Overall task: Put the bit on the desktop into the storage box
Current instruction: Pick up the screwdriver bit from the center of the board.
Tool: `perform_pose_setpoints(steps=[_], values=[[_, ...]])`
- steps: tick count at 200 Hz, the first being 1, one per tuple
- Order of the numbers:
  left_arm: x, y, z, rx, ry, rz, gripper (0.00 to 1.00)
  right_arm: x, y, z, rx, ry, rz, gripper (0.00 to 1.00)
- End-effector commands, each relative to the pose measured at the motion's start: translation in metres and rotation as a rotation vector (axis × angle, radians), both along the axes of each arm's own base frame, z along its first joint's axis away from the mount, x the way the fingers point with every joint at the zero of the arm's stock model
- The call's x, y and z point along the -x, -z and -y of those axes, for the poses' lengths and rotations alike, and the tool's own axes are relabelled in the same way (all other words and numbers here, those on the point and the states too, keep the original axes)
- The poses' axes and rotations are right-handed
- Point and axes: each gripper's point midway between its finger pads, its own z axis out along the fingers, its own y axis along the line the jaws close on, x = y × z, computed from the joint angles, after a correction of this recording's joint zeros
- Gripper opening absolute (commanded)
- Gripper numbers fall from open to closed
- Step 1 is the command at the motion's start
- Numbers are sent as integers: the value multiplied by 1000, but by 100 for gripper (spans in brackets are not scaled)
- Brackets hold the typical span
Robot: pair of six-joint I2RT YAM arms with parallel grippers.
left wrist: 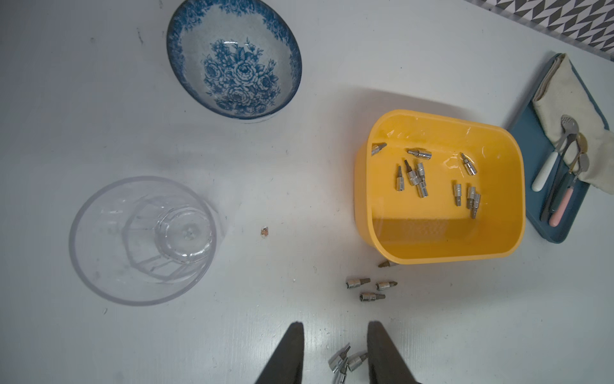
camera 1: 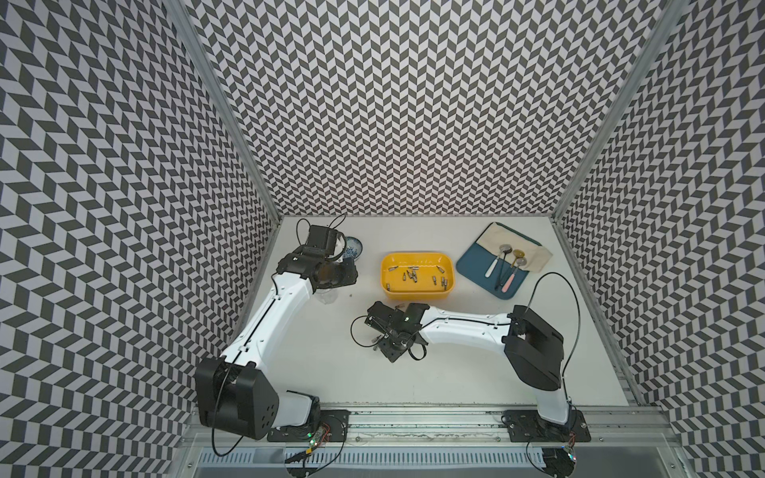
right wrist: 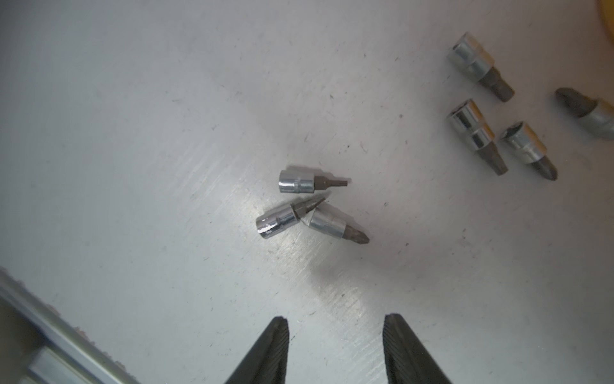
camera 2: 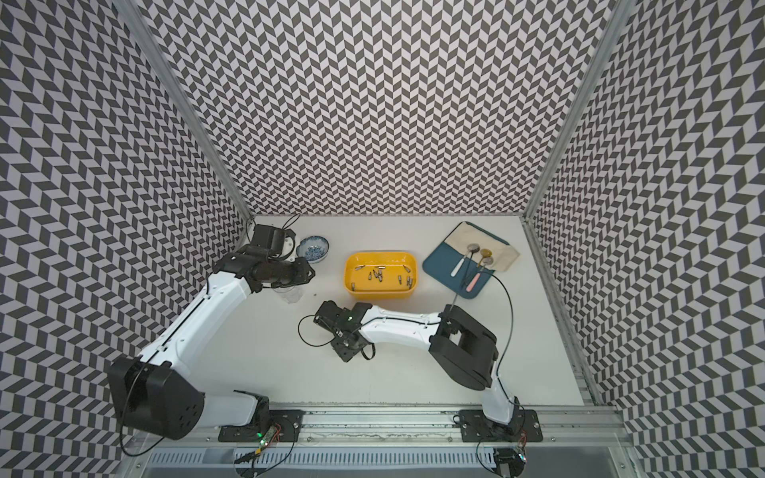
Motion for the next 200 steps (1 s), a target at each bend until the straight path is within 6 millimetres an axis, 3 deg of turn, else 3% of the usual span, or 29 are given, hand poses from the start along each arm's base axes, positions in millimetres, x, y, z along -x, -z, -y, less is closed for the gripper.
perform_pose_setpoints(steps=[1, 200], values=[[12, -2, -6, 2, -4, 5, 36, -6, 4, 4, 70, -9, 57, 51], [39, 6, -31, -20, -40, -10, 36, -29, 35, -17, 151, -48, 101, 52]])
